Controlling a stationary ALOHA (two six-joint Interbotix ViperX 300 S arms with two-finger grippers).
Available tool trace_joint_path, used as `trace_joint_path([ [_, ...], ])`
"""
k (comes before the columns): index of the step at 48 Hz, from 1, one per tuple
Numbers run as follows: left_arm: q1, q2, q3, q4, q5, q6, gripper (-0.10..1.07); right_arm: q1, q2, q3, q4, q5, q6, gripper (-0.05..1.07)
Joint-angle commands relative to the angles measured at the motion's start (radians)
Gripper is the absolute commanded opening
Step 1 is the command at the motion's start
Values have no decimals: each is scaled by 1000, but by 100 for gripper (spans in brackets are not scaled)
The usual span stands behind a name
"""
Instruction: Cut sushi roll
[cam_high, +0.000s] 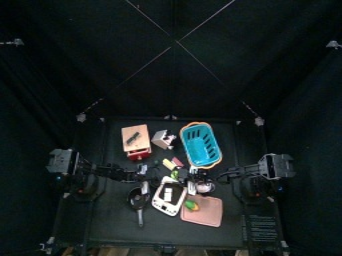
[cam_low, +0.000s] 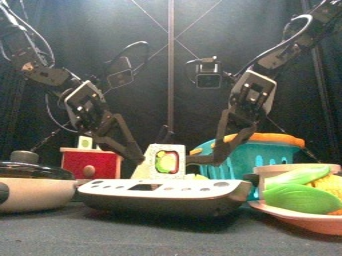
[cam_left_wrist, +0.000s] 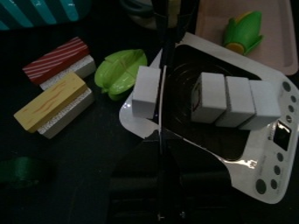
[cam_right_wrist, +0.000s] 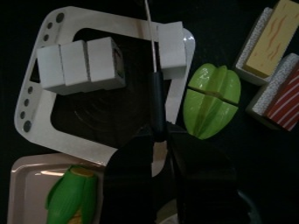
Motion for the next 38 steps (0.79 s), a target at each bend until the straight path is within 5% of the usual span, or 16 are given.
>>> trace_joint_path([
  [1,-3,-18,-18,2,-8,0,38,0,-41,-37,0,-8,0,33],
  [13,-46,-89,-28,17,-8,-3,38,32,-63,-69,-14,21,0,33],
  [38,-146,-64,-17,9,-8,-8,38,114,-71,-58,-5,14,2,33],
])
